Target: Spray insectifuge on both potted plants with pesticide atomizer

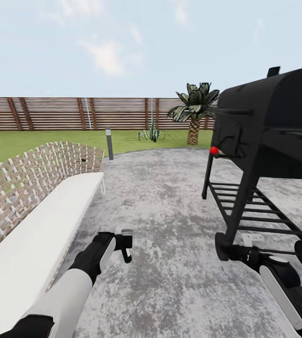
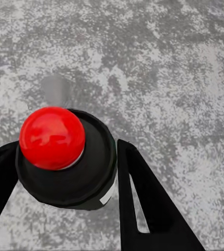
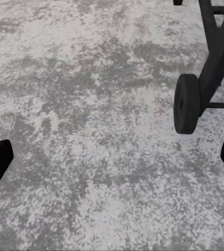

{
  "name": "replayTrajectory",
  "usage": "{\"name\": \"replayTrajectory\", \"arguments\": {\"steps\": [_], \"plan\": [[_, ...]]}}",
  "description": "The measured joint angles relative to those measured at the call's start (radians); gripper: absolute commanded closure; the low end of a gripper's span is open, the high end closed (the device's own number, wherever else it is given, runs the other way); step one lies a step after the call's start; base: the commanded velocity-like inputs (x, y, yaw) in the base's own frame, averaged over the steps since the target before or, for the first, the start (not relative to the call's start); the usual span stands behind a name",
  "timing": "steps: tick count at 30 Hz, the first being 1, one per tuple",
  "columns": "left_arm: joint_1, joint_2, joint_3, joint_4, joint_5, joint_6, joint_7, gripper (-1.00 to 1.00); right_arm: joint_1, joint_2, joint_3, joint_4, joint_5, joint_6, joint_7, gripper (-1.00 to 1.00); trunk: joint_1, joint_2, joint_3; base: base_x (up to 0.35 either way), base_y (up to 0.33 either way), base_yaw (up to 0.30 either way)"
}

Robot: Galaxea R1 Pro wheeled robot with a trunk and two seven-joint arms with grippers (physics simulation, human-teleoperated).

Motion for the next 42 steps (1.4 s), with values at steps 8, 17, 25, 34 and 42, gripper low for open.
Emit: {"name": "replayTrajectory", "arguments": {"steps": [8,17,25,34,42], "plan": [[0.000,0.000,-0.001,0.001,0.000,0.000,0.000,1.00,0.000,0.000,0.000,0.001,0.000,0.000,0.000,-1.00,0.000,0.000,-0.001,0.336,0.000,0.066],[0.000,0.000,0.000,0.001,0.000,0.000,0.000,1.00,0.000,0.000,0.000,0.000,-0.002,0.000,0.001,-1.00,0.000,0.000,-0.001,0.336,0.000,-0.001],[0.000,0.000,-0.001,0.001,0.001,-0.001,0.000,1.00,0.001,0.000,-0.001,0.000,-0.002,0.002,0.001,-1.00,0.000,0.000,0.000,0.336,0.000,-0.177],[0.000,0.000,-0.001,0.001,0.001,0.000,-0.001,1.00,0.000,0.000,-0.002,0.000,-0.002,0.002,0.001,-1.00,0.000,0.000,0.001,0.336,0.000,-0.023],[0.000,0.000,-0.001,0.001,0.001,0.000,-0.001,1.00,0.000,0.000,-0.002,0.000,-0.002,0.002,0.001,-1.00,0.000,0.000,0.001,0.337,0.000,0.000]]}}
